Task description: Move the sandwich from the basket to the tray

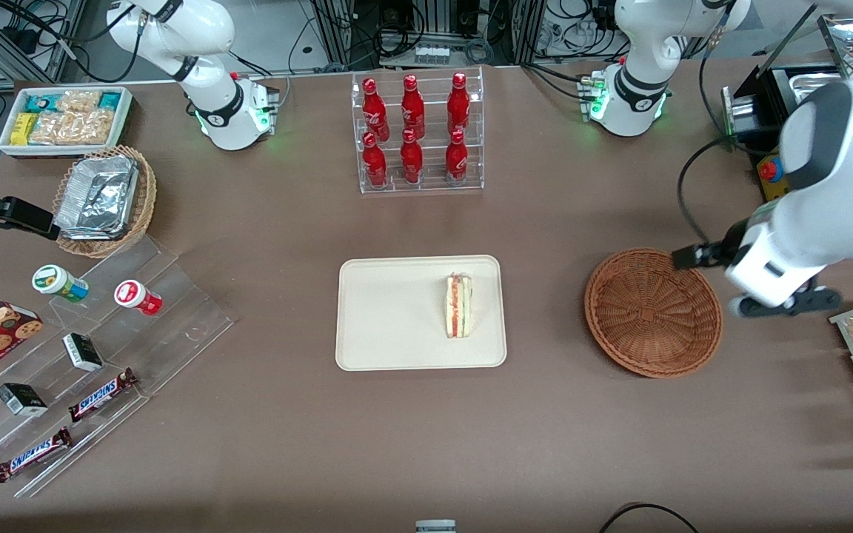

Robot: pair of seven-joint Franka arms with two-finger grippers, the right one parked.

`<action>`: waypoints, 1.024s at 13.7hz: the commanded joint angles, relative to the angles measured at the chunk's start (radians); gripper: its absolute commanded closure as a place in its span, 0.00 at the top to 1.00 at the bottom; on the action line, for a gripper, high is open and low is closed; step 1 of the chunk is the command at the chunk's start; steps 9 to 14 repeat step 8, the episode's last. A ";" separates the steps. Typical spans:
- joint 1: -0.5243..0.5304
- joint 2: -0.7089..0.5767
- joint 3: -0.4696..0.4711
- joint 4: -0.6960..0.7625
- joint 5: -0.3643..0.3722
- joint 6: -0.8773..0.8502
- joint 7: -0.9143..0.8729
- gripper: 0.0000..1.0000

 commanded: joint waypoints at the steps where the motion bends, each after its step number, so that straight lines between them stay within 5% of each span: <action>1: 0.056 -0.092 -0.010 -0.030 -0.016 -0.060 0.103 1.00; 14: 0.078 -0.149 -0.006 -0.033 0.019 -0.100 0.152 1.00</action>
